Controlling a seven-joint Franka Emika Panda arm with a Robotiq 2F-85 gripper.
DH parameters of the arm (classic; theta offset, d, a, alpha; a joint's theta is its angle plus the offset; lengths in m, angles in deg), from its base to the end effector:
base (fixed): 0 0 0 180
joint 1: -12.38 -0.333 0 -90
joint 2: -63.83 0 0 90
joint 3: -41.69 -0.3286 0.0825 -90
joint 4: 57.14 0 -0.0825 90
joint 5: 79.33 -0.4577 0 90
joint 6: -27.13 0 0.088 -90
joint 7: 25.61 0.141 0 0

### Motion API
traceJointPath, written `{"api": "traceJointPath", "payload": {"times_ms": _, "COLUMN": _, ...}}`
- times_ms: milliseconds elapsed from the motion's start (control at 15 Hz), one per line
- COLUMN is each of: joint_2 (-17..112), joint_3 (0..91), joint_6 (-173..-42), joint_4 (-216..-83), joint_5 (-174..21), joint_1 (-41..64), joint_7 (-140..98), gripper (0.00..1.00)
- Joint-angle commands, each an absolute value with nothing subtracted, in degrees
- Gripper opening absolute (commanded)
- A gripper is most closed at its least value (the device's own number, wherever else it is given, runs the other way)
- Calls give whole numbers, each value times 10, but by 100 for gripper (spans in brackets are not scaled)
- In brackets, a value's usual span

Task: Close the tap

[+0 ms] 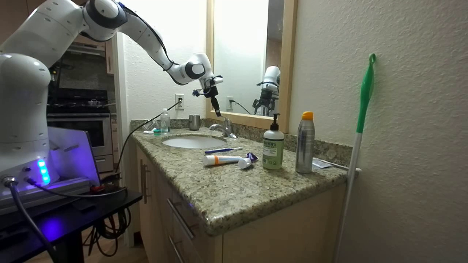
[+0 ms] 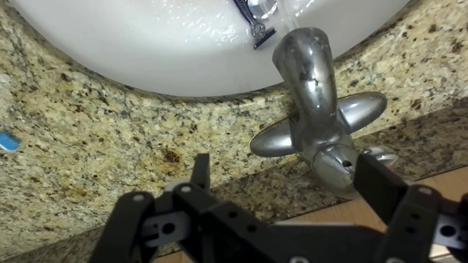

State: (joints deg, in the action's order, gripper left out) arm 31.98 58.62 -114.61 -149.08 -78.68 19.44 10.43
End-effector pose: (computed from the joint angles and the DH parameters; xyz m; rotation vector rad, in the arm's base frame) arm 0.7397 -0.2993 0.2918 2.6334 -1.3903 0.5262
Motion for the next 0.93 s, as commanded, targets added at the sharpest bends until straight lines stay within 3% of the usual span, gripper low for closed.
{"api": "traceJointPath", "payload": {"times_ms": 0, "joint_2": 310, "joint_3": 580, "joint_6": -1185, "joint_4": -1489, "joint_5": -800, "joint_1": 201, "joint_7": 103, "gripper": 100}}
{"api": "traceJointPath", "payload": {"times_ms": 867, "joint_2": 310, "joint_3": 586, "joint_6": -1149, "joint_4": -1491, "joint_5": -781, "joint_1": 189, "joint_7": 89, "gripper": 100}}
